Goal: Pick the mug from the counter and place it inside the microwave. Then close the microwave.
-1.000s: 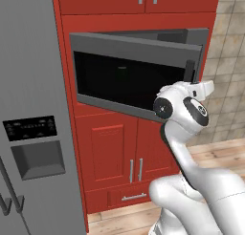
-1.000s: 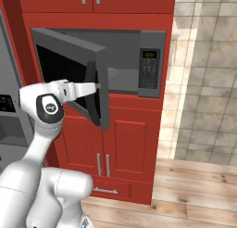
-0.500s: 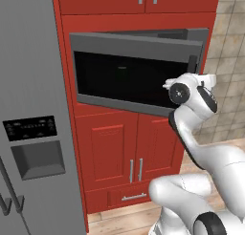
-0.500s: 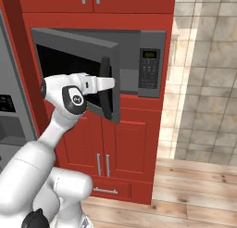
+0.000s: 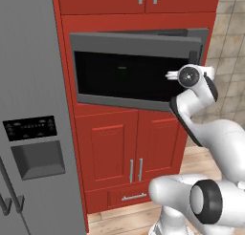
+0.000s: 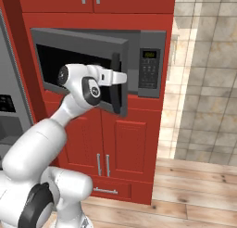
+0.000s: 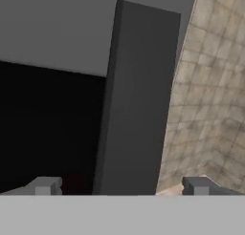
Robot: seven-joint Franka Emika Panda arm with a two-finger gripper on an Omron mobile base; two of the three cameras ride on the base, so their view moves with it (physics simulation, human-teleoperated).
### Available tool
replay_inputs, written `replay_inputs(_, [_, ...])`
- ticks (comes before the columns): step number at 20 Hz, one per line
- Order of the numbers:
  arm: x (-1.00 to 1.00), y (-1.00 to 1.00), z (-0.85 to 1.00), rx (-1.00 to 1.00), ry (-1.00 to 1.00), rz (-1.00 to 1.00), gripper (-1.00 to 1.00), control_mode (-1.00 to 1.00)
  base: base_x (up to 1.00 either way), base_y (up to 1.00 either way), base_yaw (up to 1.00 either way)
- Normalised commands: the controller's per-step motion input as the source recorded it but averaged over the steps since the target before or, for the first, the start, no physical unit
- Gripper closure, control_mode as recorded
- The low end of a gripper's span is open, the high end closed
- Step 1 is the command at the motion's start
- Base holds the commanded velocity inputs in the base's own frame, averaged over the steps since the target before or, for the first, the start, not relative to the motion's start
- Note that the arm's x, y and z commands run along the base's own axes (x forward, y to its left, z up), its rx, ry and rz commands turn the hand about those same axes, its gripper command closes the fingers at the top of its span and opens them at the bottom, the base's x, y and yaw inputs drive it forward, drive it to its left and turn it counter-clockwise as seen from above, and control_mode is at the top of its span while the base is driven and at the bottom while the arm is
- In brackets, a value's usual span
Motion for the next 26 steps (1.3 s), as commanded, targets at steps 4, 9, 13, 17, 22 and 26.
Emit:
replay_inputs(4, [0.34, -0.21, 0.00, 0.07, 0.00, 0.10, -1.00, -1.00, 0.00, 0.00, 0.00])
replay_inputs(9, [0.31, -0.13, 0.00, 0.06, 0.00, 0.16, -1.00, -1.00, 0.00, 0.00, 0.00])
replay_inputs(13, [0.28, -0.14, 0.00, 0.06, 0.00, 0.19, -1.00, -1.00, 0.00, 0.00, 0.00])
replay_inputs(17, [0.35, -0.14, 0.00, 0.07, 0.00, 0.20, -1.00, -1.00, 0.00, 0.00, 0.00])
replay_inputs(22, [0.35, -0.05, 0.04, 0.06, 0.00, 0.18, -1.00, -1.00, 0.00, 0.00, 0.00])
replay_inputs(26, [0.24, 0.00, 0.19, 0.04, 0.00, 0.16, -1.00, -1.00, 0.00, 0.00, 0.00])
